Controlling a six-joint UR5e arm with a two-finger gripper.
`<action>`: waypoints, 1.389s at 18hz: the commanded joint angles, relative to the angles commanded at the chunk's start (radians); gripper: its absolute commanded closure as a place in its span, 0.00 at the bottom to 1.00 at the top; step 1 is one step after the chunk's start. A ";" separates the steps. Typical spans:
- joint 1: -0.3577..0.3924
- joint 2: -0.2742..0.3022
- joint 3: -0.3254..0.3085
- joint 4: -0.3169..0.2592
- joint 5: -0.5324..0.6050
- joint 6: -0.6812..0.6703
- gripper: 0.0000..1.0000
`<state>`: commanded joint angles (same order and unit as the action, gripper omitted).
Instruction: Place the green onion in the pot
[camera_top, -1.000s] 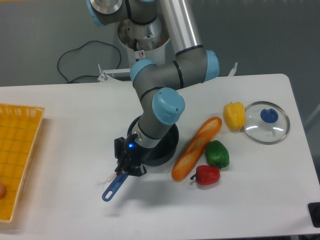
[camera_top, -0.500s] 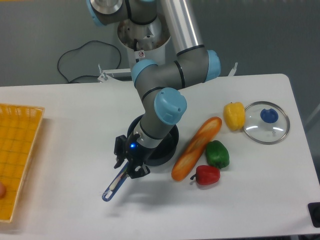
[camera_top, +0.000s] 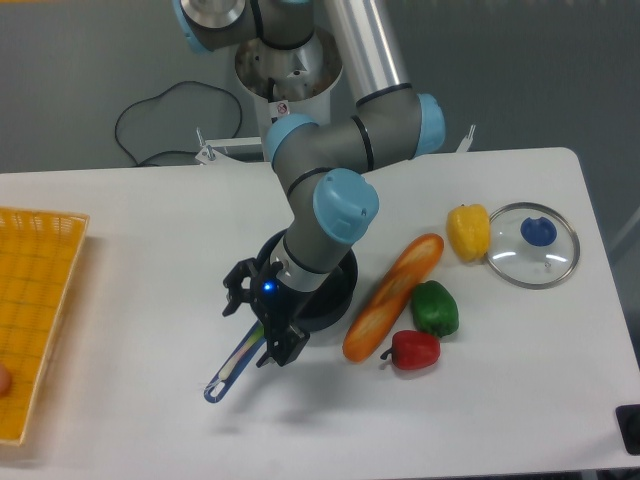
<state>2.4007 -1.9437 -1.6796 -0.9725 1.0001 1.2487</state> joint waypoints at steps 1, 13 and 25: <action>-0.002 0.017 -0.015 -0.002 0.009 0.000 0.00; 0.021 0.183 -0.072 -0.034 0.256 -0.069 0.00; 0.060 0.158 0.056 -0.225 0.670 0.070 0.00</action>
<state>2.4605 -1.7854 -1.6232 -1.1978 1.6702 1.3191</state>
